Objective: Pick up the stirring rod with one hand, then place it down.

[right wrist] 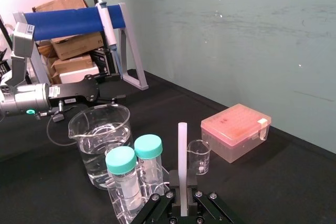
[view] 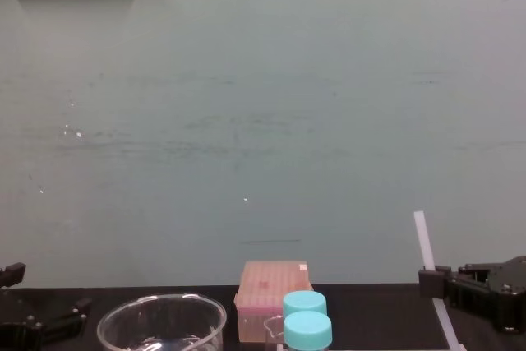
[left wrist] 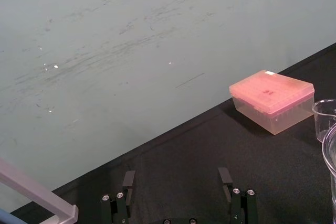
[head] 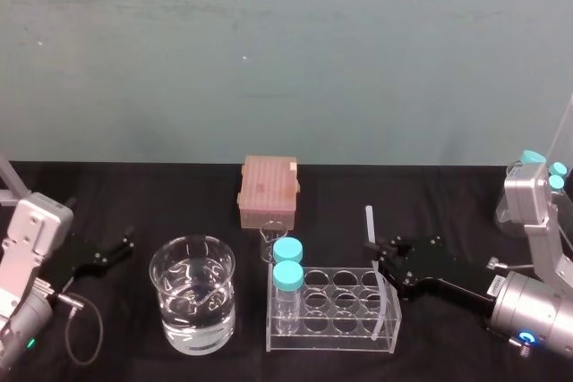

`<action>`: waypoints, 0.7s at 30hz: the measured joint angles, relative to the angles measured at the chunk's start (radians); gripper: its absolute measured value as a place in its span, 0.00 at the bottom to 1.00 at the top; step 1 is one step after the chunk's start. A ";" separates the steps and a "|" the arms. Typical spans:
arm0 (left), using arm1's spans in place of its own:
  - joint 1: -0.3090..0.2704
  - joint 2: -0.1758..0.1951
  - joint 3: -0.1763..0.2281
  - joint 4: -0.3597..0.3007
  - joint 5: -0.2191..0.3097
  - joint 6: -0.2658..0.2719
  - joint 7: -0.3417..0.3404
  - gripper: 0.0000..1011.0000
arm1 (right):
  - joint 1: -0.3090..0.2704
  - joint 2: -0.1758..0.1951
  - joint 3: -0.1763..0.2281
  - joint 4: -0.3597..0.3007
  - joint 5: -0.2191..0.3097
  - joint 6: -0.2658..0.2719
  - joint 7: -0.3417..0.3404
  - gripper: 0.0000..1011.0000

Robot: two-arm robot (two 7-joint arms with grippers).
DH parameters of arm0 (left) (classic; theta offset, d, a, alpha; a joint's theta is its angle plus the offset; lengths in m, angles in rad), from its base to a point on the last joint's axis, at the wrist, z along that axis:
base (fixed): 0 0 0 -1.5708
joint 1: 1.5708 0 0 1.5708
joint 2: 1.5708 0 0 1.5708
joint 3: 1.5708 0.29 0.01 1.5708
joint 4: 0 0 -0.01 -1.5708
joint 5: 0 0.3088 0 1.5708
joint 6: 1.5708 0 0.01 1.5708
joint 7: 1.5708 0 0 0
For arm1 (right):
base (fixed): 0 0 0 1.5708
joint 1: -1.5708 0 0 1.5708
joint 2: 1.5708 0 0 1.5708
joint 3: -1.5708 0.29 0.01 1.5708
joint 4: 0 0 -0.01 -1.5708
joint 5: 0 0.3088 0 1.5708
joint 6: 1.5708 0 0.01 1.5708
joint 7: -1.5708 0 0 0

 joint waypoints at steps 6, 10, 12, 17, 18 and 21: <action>0.000 0.000 0.000 0.000 0.000 0.000 0.000 0.99 | 0.000 0.001 0.001 0.000 0.000 0.000 0.000 0.08; 0.000 0.000 0.000 0.000 0.000 0.000 0.000 0.99 | 0.000 0.001 0.001 0.000 0.000 0.002 0.000 0.17; 0.000 0.000 0.000 0.000 0.000 0.000 0.000 0.99 | 0.000 0.001 0.001 0.000 0.000 0.002 0.000 0.23; 0.000 0.000 0.000 0.000 0.000 0.000 0.000 0.99 | 0.000 0.001 0.001 0.000 0.000 0.001 0.000 0.39; 0.000 0.000 0.000 0.000 0.000 0.000 0.000 0.99 | 0.000 0.000 0.001 0.000 0.000 0.001 0.000 0.43; 0.000 0.000 0.000 0.000 0.000 0.000 0.000 0.99 | 0.000 0.001 0.001 0.000 0.000 0.001 0.000 0.53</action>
